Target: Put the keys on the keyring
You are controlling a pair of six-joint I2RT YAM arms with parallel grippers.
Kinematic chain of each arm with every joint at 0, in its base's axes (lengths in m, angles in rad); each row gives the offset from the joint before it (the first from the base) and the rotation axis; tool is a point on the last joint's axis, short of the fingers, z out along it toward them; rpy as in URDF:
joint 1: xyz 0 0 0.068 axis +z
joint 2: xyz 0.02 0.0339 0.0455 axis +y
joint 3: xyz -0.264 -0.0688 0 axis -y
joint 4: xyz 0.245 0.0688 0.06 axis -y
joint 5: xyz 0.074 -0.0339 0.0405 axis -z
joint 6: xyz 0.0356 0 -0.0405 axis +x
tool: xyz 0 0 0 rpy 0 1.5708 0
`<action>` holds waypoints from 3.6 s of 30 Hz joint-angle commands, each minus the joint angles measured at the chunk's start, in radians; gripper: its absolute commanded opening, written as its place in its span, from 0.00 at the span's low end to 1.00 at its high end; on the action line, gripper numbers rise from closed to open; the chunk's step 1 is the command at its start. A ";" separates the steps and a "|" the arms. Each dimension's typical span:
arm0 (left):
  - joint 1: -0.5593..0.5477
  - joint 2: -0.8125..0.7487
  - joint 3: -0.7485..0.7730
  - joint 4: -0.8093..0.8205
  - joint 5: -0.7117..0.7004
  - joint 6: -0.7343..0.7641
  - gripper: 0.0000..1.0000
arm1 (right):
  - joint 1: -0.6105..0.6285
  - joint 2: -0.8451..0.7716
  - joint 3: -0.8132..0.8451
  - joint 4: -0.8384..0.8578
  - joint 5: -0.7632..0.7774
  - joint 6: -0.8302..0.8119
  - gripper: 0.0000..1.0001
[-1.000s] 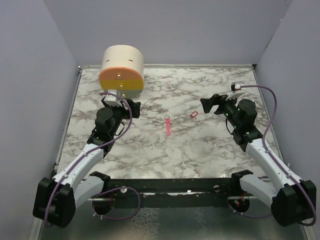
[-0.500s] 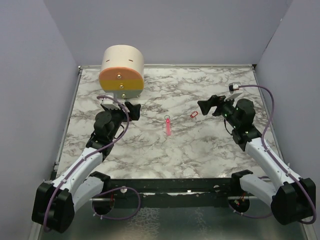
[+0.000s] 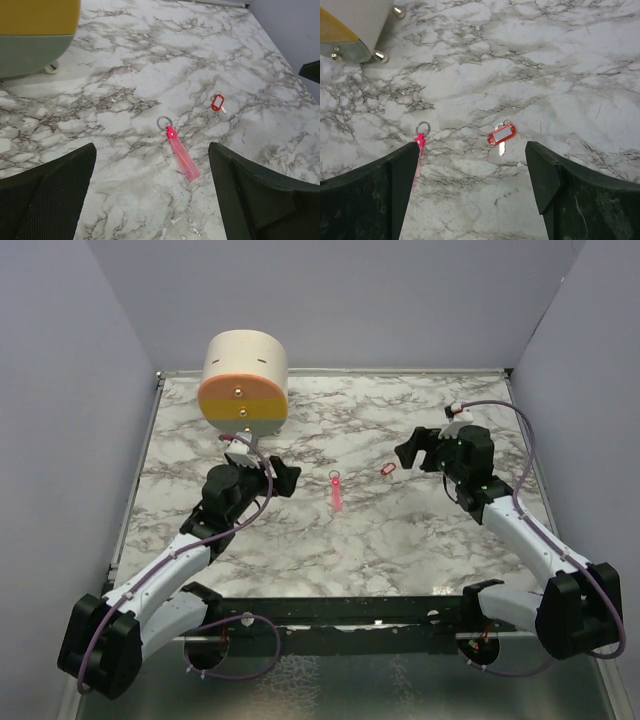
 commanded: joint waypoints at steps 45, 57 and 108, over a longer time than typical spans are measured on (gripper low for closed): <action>-0.473 0.912 0.482 -0.077 -0.611 0.029 0.61 | 0.005 0.045 0.023 0.017 0.030 -0.015 0.80; -0.439 0.900 0.438 -0.077 -0.525 0.031 0.47 | 0.005 0.029 0.023 0.001 0.050 -0.020 0.80; -0.218 0.865 0.350 -0.060 -0.247 0.168 0.51 | 0.005 0.044 0.032 -0.008 0.053 -0.028 0.80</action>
